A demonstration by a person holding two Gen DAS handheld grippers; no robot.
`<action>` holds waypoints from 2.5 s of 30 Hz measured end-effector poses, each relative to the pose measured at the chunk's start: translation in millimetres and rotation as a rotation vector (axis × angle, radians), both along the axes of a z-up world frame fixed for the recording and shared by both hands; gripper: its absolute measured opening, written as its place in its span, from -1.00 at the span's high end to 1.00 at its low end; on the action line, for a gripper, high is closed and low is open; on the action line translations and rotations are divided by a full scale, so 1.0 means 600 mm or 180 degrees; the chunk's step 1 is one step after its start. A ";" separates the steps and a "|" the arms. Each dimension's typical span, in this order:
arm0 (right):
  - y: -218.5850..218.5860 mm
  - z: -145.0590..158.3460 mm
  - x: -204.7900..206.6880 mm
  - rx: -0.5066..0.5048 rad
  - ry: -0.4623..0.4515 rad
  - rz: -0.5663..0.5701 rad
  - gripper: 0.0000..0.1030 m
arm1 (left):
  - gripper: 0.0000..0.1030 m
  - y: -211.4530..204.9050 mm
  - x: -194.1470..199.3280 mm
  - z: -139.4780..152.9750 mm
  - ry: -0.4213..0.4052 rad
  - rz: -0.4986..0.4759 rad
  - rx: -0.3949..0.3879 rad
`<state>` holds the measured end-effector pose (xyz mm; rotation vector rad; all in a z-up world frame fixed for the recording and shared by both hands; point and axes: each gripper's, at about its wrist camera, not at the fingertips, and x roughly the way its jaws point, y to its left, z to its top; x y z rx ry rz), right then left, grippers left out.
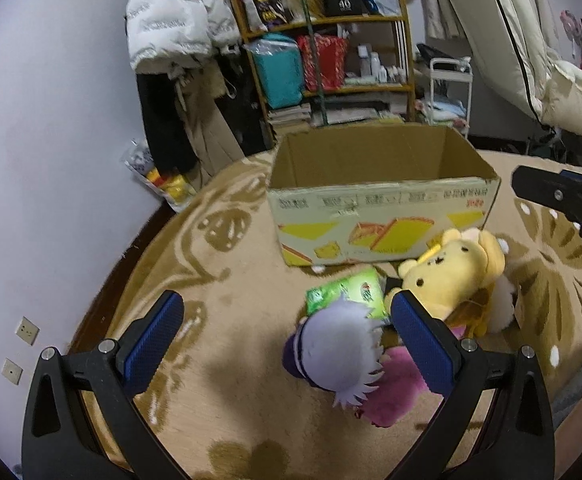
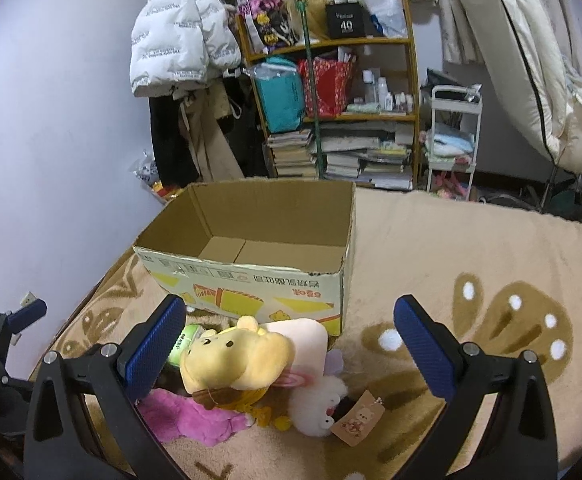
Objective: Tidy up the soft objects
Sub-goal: 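Grasp the yellow bear plush with the right tool while the left tool grasps the white-haired doll, then lift the yellow bear with the right tool while the left tool lifts the doll over the box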
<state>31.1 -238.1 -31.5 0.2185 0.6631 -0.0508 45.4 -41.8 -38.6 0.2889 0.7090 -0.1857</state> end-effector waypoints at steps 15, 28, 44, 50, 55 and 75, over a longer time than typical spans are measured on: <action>0.021 -0.066 0.055 0.0020 0.0483 0.0266 -1.00 | -0.99 -0.025 0.025 -0.060 0.0419 -0.0076 0.0312; 0.062 -0.096 0.062 -0.0092 0.0723 0.0475 -1.00 | -0.99 -0.019 0.043 -0.091 0.0682 -0.0006 0.0341; 0.093 -0.119 0.066 -0.0295 0.0856 0.0451 -0.93 | -0.66 -0.008 0.049 -0.095 0.0789 -0.0048 0.0049; 0.092 -0.116 0.062 -0.0277 0.0830 0.0438 -0.85 | -0.37 -0.011 0.048 -0.099 0.0830 -0.0101 -0.0020; 0.095 -0.114 0.062 -0.0316 0.0840 0.0450 -0.78 | -0.23 -0.005 0.056 -0.107 0.0921 -0.0054 -0.0079; 0.112 -0.102 0.045 -0.0303 0.0882 0.0617 -0.32 | -0.07 0.030 0.057 -0.093 0.0964 0.0193 -0.0357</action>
